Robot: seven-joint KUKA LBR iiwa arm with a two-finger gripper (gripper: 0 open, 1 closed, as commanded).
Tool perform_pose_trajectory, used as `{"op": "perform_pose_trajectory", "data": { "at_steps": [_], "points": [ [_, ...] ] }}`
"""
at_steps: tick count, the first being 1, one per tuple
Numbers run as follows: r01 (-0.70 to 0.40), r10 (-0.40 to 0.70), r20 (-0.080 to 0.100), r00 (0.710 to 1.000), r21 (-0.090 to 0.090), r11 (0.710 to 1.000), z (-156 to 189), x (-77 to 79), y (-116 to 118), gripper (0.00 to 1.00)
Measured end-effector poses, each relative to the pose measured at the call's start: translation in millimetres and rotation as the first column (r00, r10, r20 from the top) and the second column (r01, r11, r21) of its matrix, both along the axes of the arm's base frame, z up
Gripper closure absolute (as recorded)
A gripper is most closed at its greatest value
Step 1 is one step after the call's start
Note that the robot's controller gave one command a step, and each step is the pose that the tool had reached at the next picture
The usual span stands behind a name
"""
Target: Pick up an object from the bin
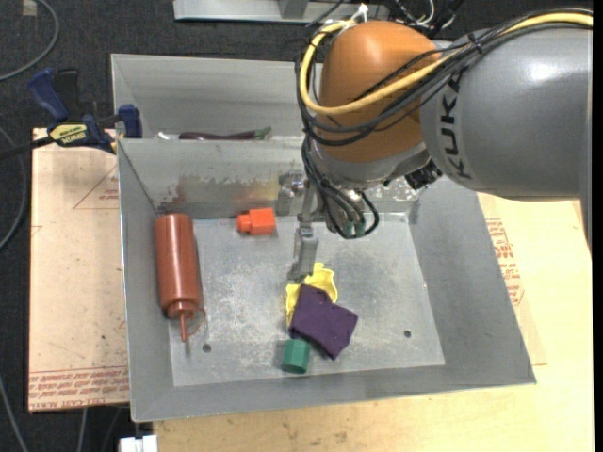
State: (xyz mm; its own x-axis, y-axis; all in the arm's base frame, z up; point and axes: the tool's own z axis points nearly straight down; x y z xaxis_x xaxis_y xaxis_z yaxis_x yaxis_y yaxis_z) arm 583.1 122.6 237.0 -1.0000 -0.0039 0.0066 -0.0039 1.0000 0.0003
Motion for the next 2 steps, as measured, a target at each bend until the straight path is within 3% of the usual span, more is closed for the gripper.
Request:
{"op": "perform_pose_trajectory", "data": {
  "at_steps": [1, 2],
  "points": [
    [0.002, -0.002, 0.008, 1.000, 0.001, 1.000, 5, 1.4, -1, 0.00],
    [-0.041, 0.041, 0.011, 0.999, 0.003, 0.999, -25, -40.1, -23, 0.00]
  ]
}}
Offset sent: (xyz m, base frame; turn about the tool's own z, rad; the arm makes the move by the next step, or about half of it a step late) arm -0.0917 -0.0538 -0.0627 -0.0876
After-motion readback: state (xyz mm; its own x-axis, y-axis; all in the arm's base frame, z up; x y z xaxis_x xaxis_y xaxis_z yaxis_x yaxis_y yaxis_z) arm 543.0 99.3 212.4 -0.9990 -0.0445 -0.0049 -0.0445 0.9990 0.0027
